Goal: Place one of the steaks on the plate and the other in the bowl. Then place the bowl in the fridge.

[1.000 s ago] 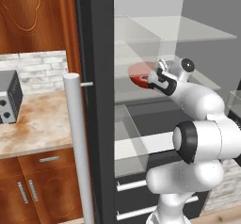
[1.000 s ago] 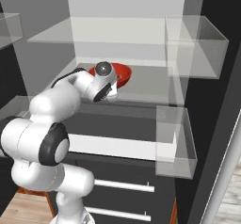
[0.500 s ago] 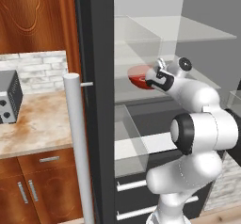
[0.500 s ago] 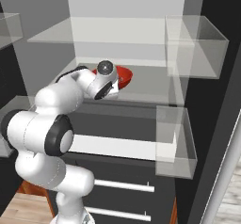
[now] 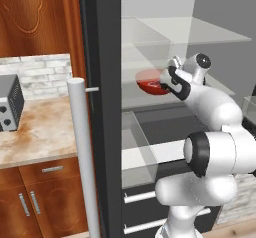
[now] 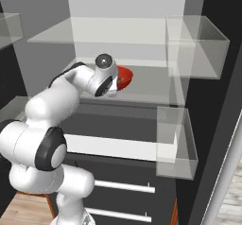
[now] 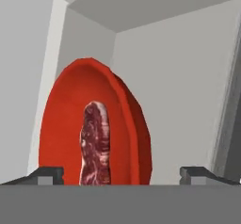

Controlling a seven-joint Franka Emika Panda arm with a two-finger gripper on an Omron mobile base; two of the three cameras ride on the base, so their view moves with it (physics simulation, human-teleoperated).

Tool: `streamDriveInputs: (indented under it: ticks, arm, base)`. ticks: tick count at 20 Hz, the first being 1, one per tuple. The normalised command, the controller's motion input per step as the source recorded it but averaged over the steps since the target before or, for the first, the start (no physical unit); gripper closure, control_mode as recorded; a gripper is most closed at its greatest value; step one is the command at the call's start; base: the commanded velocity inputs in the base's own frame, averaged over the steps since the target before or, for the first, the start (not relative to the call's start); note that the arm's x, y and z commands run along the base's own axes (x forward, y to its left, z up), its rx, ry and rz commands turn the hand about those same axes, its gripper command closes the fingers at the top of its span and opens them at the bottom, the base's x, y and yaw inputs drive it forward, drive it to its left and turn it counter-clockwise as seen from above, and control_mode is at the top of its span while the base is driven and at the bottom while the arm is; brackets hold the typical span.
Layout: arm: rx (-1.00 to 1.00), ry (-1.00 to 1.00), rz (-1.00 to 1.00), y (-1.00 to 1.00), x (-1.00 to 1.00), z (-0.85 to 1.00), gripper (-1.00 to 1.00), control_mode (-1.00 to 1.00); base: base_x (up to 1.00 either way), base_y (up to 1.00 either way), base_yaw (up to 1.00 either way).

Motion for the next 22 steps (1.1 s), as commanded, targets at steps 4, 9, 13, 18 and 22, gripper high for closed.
streamDriveInputs:
  ticks: [4,9,13,18,22]
  arm:
    - [0.04,-0.11,0.00,-0.19,-0.87,0.02,-1.00,-1.00]
    - [0.00,-0.02,0.00,0.00,-1.00,0.12,-1.00,-1.00]
    - [-0.12,0.09,0.06,-0.22,-0.84,0.01,-1.00,-1.00]
    - [-0.33,0.24,0.36,-0.09,-0.77,-0.09,-1.00,-1.00]
    - [-0.38,0.52,0.48,0.00,-0.46,-0.09,-1.00,-1.00]
  base:
    - [0.00,0.00,0.00]
    - [0.00,0.00,0.00]
    - [0.00,0.00,0.00]
    - [0.00,0.00,0.00]
    - [0.00,0.00,0.00]
